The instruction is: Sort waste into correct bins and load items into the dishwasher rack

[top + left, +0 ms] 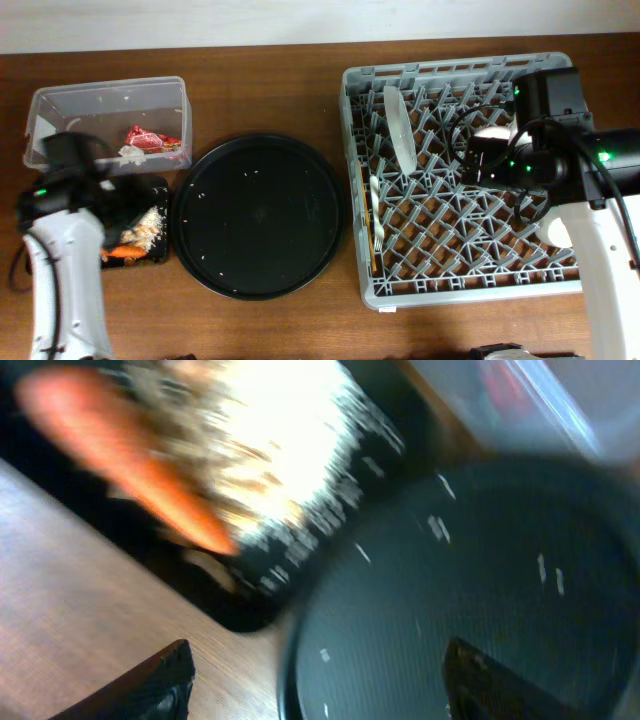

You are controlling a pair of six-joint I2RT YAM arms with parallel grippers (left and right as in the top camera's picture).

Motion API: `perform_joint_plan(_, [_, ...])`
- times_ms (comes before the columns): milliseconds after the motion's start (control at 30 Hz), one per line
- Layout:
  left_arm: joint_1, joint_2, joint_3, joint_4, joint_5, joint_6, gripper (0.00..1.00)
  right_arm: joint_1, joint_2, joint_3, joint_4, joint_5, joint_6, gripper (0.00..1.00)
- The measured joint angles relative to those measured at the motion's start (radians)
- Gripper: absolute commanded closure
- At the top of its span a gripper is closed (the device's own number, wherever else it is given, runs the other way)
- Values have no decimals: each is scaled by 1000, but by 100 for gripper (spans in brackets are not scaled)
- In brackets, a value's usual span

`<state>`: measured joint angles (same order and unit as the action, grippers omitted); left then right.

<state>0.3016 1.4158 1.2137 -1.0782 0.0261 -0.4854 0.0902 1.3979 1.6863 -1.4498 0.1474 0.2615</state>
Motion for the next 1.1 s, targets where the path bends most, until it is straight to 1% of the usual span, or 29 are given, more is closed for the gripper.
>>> perform_joint_plan(33, [-103,0,0,-3,36,55,5,-2,2,0,17,-69,-6,1])
perform_joint_plan(67, [-165,0,0,-7,55,96,4,-3,7,0,26,-102,-11,1])
perform_joint_plan(100, [-212,1,8,-36,51,120,2,-3,21,0,42,-158,-45,1])
perform_joint_plan(167, [-341,16,67,-164,74,179,1,-3,71,0,52,-228,-99,1])
perform_joint_plan(200, [-379,26,127,-239,80,219,1,-3,97,0,51,-246,-113,1])
perform_joint_plan(300, [-377,35,220,-421,74,298,1,-5,131,-2,31,-274,-146,1])
perform_joint_plan(400, [-377,27,224,-494,27,322,1,-44,131,-2,-46,-285,-160,1])
perform_joint_plan(467, [-377,-49,216,-453,-5,331,1,-93,125,-2,-92,-298,-164,1])
perform_joint_plan(500, [-377,-137,197,-391,-13,333,1,-111,105,-17,-81,-304,-165,1])
perform_joint_plan(533, [-377,-263,164,-335,-23,336,1,-122,60,-53,-65,-308,-166,1])
perform_joint_plan(567, [-377,-389,118,-280,-39,336,1,-123,-19,-129,31,-310,-168,1])
perform_joint_plan(600, [-377,-547,48,-237,-68,331,1,-123,-147,-238,88,-314,-167,1])
perform_joint_plan(633, [-377,-641,-13,-169,-84,315,1,-123,-233,-323,220,-315,-168,1])
perform_joint_plan(667, [-377,-693,-55,-144,-98,299,1,-123,-332,-423,301,-315,-168,1])
perform_joint_plan(700, [-377,-798,-136,-129,-113,270,1,-123,-458,-530,329,-309,-168,1])
perform_joint_plan(733, [-377,-855,-171,-116,-119,243,1,-123,-604,-620,354,-299,-167,1])
perform_joint_plan(800, [-377,-899,-202,-105,-131,187,1,-123,-750,-688,361,-291,-168,1])
perform_joint_plan(867, [-377,-900,-204,-129,-132,165,1,-124,-826,-715,311,-287,-168,1])
perform_joint_plan(1033, [-377,-901,-207,-224,-136,147,1,-123,-849,-718,298,-287,-168,1])
perform_joint_plan(1100, [-377,-901,-208,-231,-136,144,1,-123,-849,-719,298,-287,-168,1])
